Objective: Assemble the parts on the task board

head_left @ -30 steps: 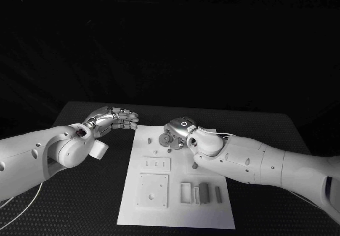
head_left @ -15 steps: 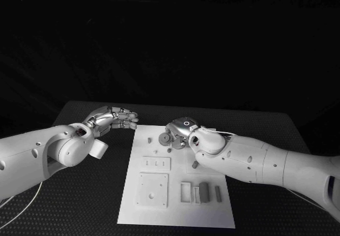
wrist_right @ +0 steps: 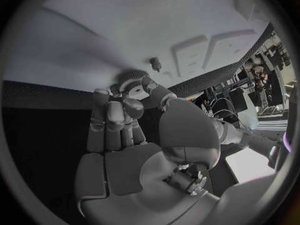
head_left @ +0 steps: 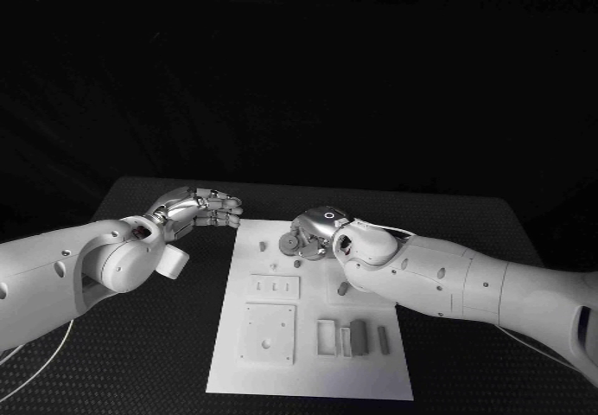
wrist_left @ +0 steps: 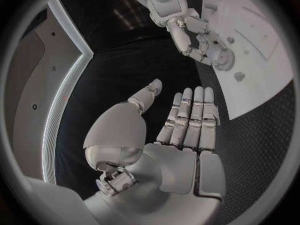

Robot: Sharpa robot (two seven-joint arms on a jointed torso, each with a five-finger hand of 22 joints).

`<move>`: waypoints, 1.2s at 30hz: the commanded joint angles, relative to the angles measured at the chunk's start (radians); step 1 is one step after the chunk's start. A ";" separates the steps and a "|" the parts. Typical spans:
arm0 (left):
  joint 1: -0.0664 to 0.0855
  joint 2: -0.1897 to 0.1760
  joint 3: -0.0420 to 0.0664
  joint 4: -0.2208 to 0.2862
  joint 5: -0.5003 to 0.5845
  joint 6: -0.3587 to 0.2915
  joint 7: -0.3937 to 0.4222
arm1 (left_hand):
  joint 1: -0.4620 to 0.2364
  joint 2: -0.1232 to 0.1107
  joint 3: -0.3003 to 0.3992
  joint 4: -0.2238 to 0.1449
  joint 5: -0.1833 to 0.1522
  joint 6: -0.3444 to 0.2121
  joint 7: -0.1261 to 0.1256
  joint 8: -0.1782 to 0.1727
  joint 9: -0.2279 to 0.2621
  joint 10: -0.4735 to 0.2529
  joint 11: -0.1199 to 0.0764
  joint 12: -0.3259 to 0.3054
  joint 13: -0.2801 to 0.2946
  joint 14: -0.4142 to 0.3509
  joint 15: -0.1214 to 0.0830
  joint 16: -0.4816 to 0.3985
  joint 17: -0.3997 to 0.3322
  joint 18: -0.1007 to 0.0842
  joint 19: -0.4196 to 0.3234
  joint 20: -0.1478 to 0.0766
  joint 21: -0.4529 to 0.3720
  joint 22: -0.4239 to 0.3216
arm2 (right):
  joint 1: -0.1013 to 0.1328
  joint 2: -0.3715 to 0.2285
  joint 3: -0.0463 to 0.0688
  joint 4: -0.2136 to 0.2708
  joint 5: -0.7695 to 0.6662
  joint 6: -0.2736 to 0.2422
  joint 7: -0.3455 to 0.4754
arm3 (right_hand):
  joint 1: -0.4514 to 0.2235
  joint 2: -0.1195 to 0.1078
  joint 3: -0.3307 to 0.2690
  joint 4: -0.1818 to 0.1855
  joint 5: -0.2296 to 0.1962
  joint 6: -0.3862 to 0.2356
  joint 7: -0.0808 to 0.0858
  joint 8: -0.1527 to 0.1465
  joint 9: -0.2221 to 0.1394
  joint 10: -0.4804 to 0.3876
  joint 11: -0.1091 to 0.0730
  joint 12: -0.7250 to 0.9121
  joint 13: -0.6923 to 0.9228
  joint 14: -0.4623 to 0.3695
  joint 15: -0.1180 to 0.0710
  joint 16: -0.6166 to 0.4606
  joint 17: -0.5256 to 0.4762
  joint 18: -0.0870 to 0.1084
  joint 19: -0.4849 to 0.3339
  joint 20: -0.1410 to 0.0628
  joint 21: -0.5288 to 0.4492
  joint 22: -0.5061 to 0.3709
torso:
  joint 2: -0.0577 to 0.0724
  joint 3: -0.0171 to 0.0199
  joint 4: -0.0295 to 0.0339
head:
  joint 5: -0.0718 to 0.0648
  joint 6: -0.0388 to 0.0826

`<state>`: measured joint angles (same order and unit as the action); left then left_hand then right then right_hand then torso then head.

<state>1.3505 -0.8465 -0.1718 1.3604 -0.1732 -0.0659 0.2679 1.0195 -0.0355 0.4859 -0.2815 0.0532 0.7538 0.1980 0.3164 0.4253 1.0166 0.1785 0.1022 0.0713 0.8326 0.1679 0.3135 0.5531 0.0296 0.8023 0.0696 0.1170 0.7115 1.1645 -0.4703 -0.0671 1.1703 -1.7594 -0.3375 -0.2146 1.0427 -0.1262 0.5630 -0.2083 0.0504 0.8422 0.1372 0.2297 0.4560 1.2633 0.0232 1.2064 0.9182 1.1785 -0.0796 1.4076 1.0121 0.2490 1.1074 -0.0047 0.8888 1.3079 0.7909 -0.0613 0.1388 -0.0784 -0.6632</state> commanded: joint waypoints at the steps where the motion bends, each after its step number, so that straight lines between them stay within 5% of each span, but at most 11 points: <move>1: 0.001 0.000 0.001 0.003 -0.001 0.011 0.005 | -0.011 -0.003 -0.007 -0.001 0.000 -0.008 0.021 -0.006 -0.001 -0.004 0.007 -0.003 -0.001 -0.001 0.006 -0.006 0.001 0.011 -0.005 0.003 -0.004 0.001 | -0.006 -0.009 -0.004 0.003 0.018 0.054 0.007 | -0.002 0.014 -0.007 0.001 0.002 0.008 0.001 0.007 0.002 -0.002 0.002 0.000 -0.002 -0.010 0.000 0.003 0.001 0.013 -0.005 0.000 -0.003 0.013 | 0.000 0.0000 -0.0007 | 0.000 -0.001; 2: 0.001 0.000 0.001 0.003 -0.001 0.011 0.005 | -0.011 -0.002 -0.007 -0.001 0.000 -0.009 0.022 -0.006 -0.001 -0.004 0.007 -0.004 -0.001 0.000 0.006 -0.007 0.001 0.011 -0.005 0.003 -0.004 0.001 | -0.006 -0.011 -0.004 0.004 0.016 0.059 0.005 | 0.046 0.095 0.061 0.006 0.006 0.016 -0.004 0.011 0.003 -0.006 0.002 -0.003 -0.003 -0.013 -0.001 0.000 0.000 0.013 -0.009 -0.005 -0.010 0.009 | 0.000 0.0001 -0.0006 | 0.000 -0.002; 5: 0.001 -0.001 0.001 0.004 -0.001 0.010 0.005 | -0.011 -0.002 -0.007 -0.001 0.000 -0.010 0.022 -0.007 -0.002 -0.005 0.008 -0.004 -0.001 0.000 0.006 -0.007 0.001 0.012 -0.005 0.003 -0.004 0.001 | -0.006 -0.017 -0.004 0.006 0.016 0.063 0.004 | 0.033 0.077 0.146 0.024 0.002 0.021 0.005 0.011 -0.003 -0.008 0.005 0.001 -0.002 -0.016 0.003 0.004 0.002 0.013 -0.009 0.007 -0.005 0.015 | 0.000 0.0004 -0.0010 | 0.001 0.000; 18: 0.001 -0.005 0.001 0.004 -0.001 0.007 0.006 | -0.011 -0.001 -0.007 -0.001 0.000 -0.011 0.023 -0.007 -0.002 -0.006 0.008 -0.005 -0.001 -0.001 0.006 -0.007 0.001 0.012 -0.005 0.003 -0.005 0.001 | -0.006 -0.055 0.001 0.039 0.018 0.005 -0.003 | 0.012 0.051 0.167 0.015 0.002 0.029 0.006 0.014 -0.006 -0.008 0.007 0.005 -0.001 -0.014 0.005 0.007 0.002 0.013 -0.006 0.007 0.002 0.018 | 0.001 0.0015 -0.0014 | 0.000 0.001; 25: 0.001 -0.010 0.001 0.004 -0.001 0.003 0.009 | -0.010 -0.001 -0.007 -0.001 0.000 -0.011 0.023 -0.007 -0.002 -0.006 0.008 -0.005 -0.001 -0.001 0.006 -0.008 0.002 0.012 -0.005 0.003 -0.005 0.002 | 0.000 -0.109 0.032 0.074 0.079 -0.098 0.052 | 0.008 0.003 0.180 0.013 0.002 0.028 0.007 0.015 -0.009 -0.005 0.008 0.007 -0.003 -0.010 0.005 0.008 -0.001 0.013 -0.001 0.003 0.006 0.017 | 0.001 0.0020 -0.0056 | -0.001 0.010; 30: 0.001 -0.008 0.001 -0.003 -0.001 0.003 0.011 | -0.009 0.000 -0.006 -0.002 0.000 -0.009 0.022 -0.006 -0.001 -0.003 0.007 -0.004 0.000 0.000 0.006 -0.008 0.002 0.012 -0.005 0.004 -0.005 0.002 | 0.004 -0.168 0.061 0.116 0.151 -0.134 0.122 | 0.010 -0.079 0.197 0.046 0.002 0.025 0.007 0.015 -0.011 -0.004 0.009 0.006 -0.005 -0.008 0.006 0.006 -0.003 0.013 0.007 0.001 0.007 0.014 | -0.001 0.0033 -0.0061 | -0.008 0.018; 36: -0.001 0.001 0.000 -0.015 0.004 -0.045 0.050 | -0.006 0.002 -0.005 -0.002 0.000 -0.007 0.022 -0.005 0.000 -0.001 0.006 -0.003 0.001 0.001 0.006 -0.008 0.002 0.013 -0.004 0.003 -0.005 0.002 | 0.017 -0.237 0.077 0.114 0.269 -0.123 0.270 | 0.019 -0.103 0.200 0.055 0.002 0.028 0.011 0.019 -0.011 -0.010 0.012 0.006 -0.006 -0.012 0.009 0.004 -0.004 0.013 0.002 0.001 0.004 0.014 | -0.003 0.0090 -0.0207 | -0.005 0.027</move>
<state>1.3498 -0.8515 -0.1722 1.3459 -0.1730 -0.0725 0.2722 1.0196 -0.0354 0.4859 -0.2815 0.0532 0.7502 0.1944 0.3127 0.4246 1.0131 0.1821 0.1022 0.0715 0.8327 0.1679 0.3095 0.5543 0.0296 0.8023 0.0696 0.1170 0.7126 1.1787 -0.6947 0.0091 1.2919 -1.6000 -0.4419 -0.0870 1.0594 -0.2206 0.7633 -0.1596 0.0543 0.8671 0.1415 0.2418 0.4455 1.2557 0.0307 1.2112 0.9132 1.1668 -0.0783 1.4126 1.0090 0.2520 1.1080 -0.0051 0.8926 1.3076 0.7897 -0.0562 0.1271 -0.0847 -0.6404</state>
